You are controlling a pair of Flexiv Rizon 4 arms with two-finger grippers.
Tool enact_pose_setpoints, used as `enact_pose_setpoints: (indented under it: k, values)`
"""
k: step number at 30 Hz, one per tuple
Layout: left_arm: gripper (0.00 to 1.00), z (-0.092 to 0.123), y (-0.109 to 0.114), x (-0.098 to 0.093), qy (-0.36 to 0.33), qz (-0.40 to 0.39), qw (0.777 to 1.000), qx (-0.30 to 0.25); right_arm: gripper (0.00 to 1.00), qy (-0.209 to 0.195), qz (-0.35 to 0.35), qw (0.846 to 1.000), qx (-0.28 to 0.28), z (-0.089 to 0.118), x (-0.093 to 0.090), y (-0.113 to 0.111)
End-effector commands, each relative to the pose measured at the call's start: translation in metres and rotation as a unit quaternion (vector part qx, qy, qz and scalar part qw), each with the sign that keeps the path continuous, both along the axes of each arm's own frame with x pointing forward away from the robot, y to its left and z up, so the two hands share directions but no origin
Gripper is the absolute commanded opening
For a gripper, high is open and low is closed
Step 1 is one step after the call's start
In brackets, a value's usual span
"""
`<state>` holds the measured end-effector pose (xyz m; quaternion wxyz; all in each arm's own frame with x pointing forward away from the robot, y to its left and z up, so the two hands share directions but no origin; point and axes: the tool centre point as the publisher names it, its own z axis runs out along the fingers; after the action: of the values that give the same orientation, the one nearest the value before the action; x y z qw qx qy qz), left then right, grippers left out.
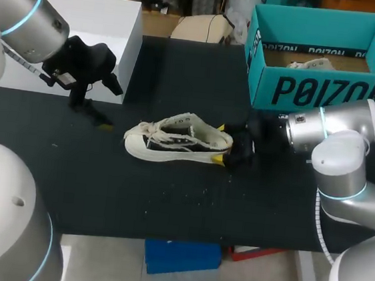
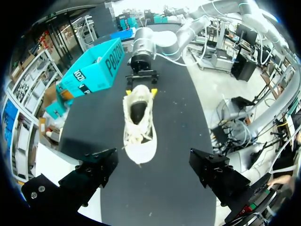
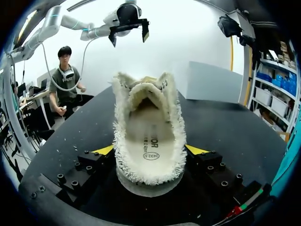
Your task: Take the shoe out of the shoebox, open the shoe tongue, remove and reinsert the insole, then place the shoe into the shoebox
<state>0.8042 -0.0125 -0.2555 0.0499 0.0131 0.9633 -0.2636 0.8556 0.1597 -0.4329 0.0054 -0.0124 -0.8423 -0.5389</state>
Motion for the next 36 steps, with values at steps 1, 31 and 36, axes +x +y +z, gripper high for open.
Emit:
enact_pose_setpoints:
  k: [1,31,36]
  values:
    - [1.00,-0.002,-0.001,0.000,-0.002,0.000,1.000,0.000,0.00,0.005,0.010,1.000,0.001,-0.003,0.002,0.002]
    - [1.00,0.034,-0.053,-0.013,0.072,0.178,0.976,0.106,0.00,0.005,0.010,1.000,0.001,-0.003,0.002,0.002]
    - [1.00,0.034,-0.053,-0.013,0.072,0.178,0.976,0.106,0.00,0.005,0.010,1.000,0.001,-0.003,0.002,0.002]
